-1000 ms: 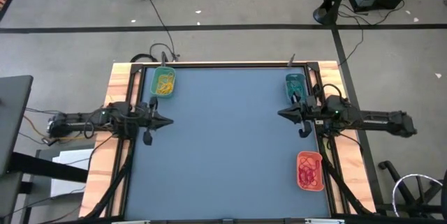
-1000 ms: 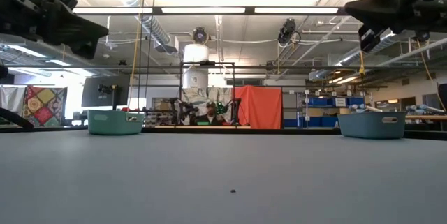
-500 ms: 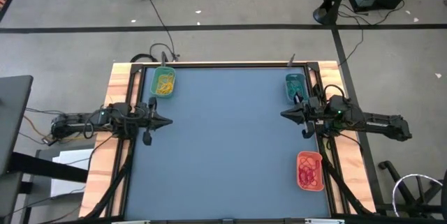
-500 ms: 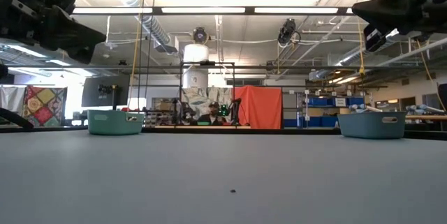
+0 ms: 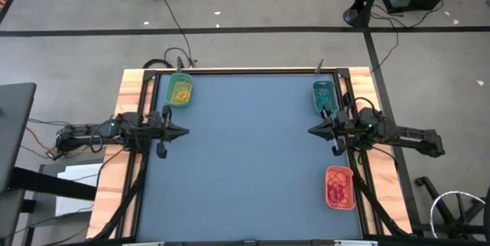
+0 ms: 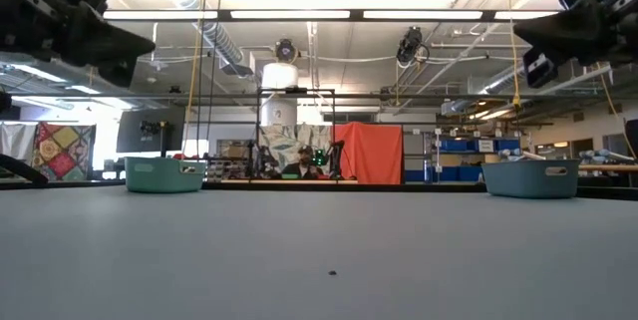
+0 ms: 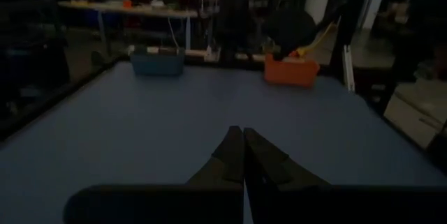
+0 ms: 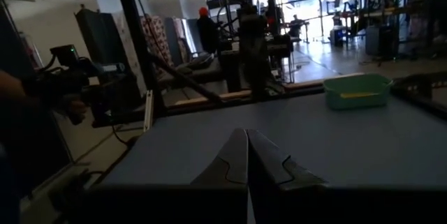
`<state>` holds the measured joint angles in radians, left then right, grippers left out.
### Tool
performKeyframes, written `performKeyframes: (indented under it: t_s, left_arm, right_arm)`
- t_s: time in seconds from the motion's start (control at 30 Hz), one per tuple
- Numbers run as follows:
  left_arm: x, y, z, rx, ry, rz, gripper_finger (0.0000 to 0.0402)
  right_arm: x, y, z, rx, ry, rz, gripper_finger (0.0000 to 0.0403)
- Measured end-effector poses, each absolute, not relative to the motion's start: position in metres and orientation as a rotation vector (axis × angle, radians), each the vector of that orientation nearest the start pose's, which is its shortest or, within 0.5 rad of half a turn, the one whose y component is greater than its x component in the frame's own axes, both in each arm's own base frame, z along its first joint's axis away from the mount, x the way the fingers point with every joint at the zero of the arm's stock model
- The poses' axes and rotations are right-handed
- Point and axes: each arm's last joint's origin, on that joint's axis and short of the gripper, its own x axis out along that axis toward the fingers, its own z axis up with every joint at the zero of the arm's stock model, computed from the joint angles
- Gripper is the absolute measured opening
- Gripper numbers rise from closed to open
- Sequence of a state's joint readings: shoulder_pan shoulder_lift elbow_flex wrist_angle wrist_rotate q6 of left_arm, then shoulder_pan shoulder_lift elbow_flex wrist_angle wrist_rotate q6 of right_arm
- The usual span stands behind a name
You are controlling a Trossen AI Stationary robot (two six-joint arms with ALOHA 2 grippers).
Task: Sort rubber bands into baskets
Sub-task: Return to Home Position
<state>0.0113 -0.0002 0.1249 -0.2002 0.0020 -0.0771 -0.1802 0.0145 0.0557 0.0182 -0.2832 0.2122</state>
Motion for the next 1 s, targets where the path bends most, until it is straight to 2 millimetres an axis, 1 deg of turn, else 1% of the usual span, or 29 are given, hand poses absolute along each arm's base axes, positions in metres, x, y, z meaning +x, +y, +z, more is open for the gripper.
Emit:
performKeyframes:
  t_s: [0.17,0.4,0.6,0.73,0.8,1.0]
  left_arm:
    - [0.086,0.001,0.195,-0.08,0.03,0.012,0.0006]
    - [0.085,0.001,0.192,-0.075,0.081,0.014,0.0008]
    - [0.089,0.001,0.18,-0.061,0.111,0.015,0.0009]
    - [0.094,0.001,0.174,-0.066,0.026,0.012,0.0009]
    - [0.097,0.001,0.168,-0.074,-0.015,0.011,0.0009]
    - [0.097,0.001,0.167,-0.058,-0.02,0.013,0.0009]
  right_arm:
    - [0.095,-0.008,0.176,0.227,-0.036,0.129,0.0005]
    - [0.095,-0.008,0.174,0.205,-0.024,0.131,0.0005]
    - [0.095,-0.009,0.173,0.176,-0.02,0.11,0.0005]
    - [0.095,-0.009,0.174,0.178,-0.026,0.111,0.0005]
    - [0.095,-0.009,0.174,0.178,-0.031,0.111,0.0005]
    - [0.095,-0.008,0.173,0.205,-0.034,0.139,0.0005]
